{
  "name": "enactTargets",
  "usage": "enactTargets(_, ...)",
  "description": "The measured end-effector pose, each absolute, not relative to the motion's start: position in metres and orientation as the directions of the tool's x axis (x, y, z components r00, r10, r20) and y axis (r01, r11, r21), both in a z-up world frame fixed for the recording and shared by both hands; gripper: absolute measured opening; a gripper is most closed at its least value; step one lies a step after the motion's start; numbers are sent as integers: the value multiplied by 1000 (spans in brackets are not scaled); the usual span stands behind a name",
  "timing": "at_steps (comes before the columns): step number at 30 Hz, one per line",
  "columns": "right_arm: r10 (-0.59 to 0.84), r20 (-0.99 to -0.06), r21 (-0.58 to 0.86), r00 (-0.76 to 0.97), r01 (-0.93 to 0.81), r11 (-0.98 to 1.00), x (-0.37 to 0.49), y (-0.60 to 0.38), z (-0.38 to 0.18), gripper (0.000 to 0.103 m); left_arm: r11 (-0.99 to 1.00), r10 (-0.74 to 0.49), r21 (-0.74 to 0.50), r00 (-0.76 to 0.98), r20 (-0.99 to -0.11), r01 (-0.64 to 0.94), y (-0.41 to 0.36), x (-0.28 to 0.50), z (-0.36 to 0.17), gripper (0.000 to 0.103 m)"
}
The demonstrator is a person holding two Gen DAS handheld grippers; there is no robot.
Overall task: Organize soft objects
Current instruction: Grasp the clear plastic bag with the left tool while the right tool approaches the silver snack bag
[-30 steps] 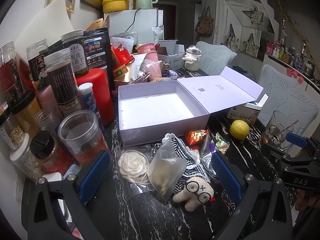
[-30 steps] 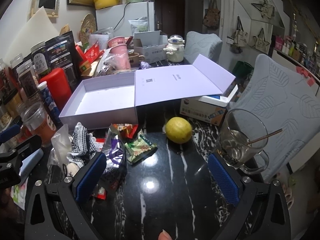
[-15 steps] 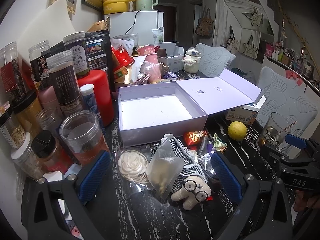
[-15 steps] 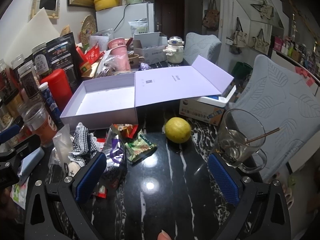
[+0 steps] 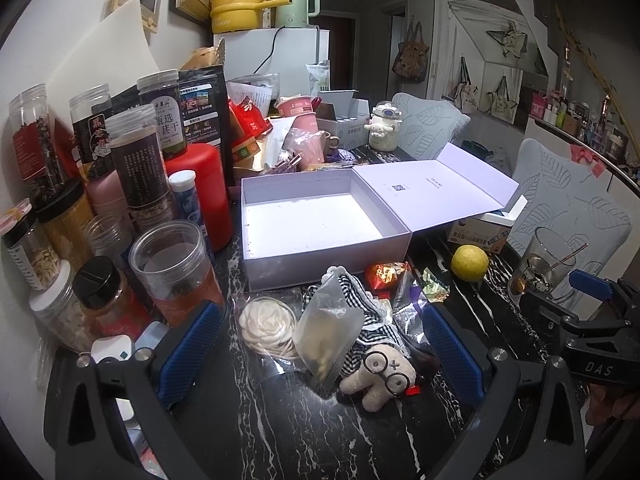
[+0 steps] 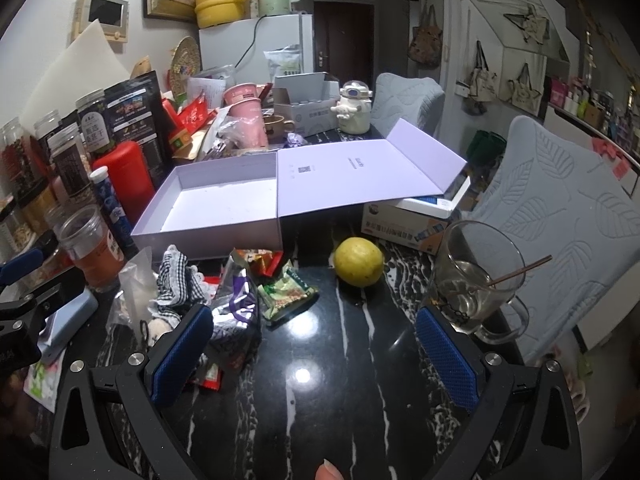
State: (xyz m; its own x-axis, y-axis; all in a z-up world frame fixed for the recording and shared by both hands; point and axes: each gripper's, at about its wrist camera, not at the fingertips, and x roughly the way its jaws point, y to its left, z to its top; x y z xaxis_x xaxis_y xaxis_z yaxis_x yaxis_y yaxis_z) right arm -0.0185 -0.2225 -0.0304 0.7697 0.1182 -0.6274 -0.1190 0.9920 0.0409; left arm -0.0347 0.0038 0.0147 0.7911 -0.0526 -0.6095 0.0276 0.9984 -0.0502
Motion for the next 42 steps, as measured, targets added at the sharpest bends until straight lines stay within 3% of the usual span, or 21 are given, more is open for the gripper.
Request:
enactTargets(15, 168, -614, 65, 771, -162, 985, -43, -222, -35, 103, 998, -30, -66, 800, -600, -12, 6, -65, 14, 103)
enactTargets(22, 213, -617, 85, 757, -204, 975, -50, -221, -46, 103, 995, -40, -98, 770, -636, -29, 12, -69, -2, 103)
enactTargets(42, 274, -707, 112, 652, -280, 953, -8, -202, -92, 103, 991, -97, -134, 698, -709, 2, 16, -26, -47, 103)
